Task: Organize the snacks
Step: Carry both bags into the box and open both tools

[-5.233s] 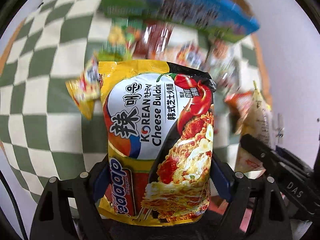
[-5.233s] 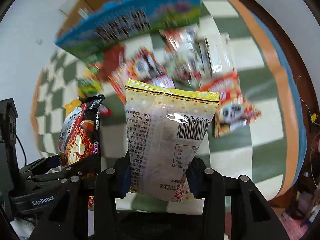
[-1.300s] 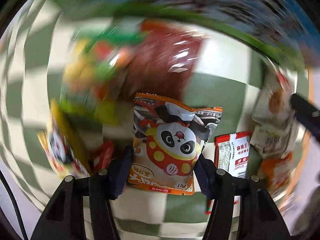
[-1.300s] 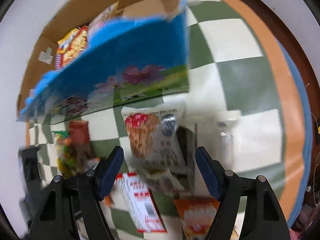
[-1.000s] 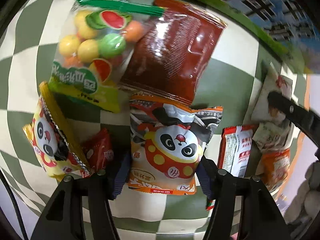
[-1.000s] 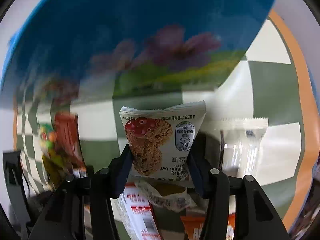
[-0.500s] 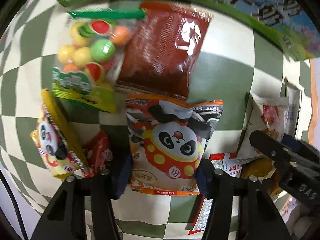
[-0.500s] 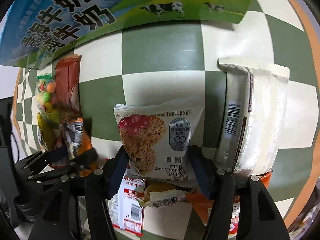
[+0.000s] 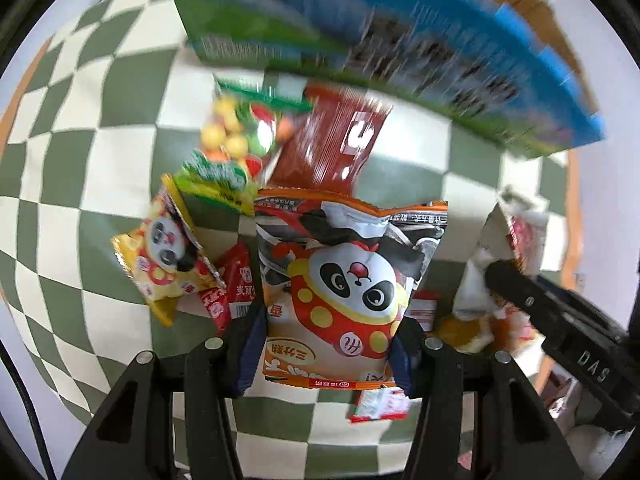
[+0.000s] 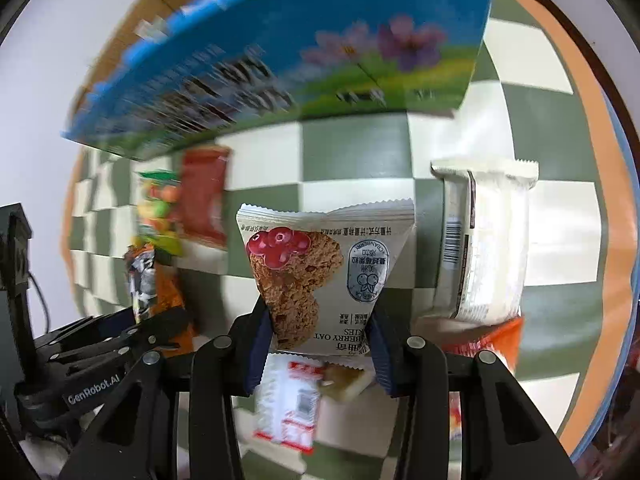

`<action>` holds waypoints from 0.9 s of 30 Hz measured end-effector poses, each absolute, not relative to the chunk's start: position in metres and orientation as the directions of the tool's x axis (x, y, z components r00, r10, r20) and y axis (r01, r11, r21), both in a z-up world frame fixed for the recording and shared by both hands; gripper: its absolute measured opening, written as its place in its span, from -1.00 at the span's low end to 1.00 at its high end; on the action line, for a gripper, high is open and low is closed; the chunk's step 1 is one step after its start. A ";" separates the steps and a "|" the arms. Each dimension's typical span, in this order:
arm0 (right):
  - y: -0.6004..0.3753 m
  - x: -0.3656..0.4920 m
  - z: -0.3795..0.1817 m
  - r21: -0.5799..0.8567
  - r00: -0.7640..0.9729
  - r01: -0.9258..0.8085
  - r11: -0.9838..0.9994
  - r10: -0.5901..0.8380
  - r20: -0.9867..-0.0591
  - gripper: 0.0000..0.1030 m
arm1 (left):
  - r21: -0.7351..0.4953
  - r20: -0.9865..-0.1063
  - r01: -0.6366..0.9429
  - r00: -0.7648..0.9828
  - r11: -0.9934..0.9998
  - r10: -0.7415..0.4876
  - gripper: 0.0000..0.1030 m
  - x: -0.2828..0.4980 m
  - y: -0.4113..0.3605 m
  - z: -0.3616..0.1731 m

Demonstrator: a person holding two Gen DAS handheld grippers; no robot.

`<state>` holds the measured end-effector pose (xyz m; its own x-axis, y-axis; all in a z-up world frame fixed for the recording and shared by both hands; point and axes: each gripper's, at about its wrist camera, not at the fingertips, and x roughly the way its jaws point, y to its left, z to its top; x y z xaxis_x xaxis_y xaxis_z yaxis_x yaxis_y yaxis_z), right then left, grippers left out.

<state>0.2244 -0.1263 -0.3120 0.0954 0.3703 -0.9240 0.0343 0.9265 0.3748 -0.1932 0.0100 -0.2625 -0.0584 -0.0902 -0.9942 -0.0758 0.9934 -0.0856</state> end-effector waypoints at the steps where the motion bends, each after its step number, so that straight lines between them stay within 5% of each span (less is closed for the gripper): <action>1: -0.126 0.224 -0.302 0.388 0.108 0.028 0.921 0.383 -0.917 -0.11 | -0.103 -0.994 -0.076 -0.040 0.992 -0.106 -0.03 -0.184 0.009 -0.250; 8: -0.144 0.249 -0.212 0.495 0.227 -0.018 0.869 0.486 -0.844 -0.11 | -0.195 -0.977 -0.055 0.102 0.979 -0.189 -0.02 -0.132 0.011 -0.167; 13: -0.151 0.298 -0.173 0.474 0.312 -0.059 0.879 0.467 -0.827 -0.11 | -0.122 -0.979 -0.034 0.168 0.992 -0.115 -0.02 -0.070 0.015 -0.147; 27: -0.165 0.471 -0.204 0.224 0.294 -0.058 0.973 0.231 -0.927 -0.11 | 0.088 -0.996 -0.015 0.033 0.996 0.088 -0.02 0.080 0.035 -0.242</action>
<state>0.4707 -0.1650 -0.2043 0.2943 0.2315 -0.9273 -0.0583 0.9728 0.2243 0.0802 0.0348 -0.2425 0.0329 0.0884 -0.9955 -0.0153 0.9960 0.0880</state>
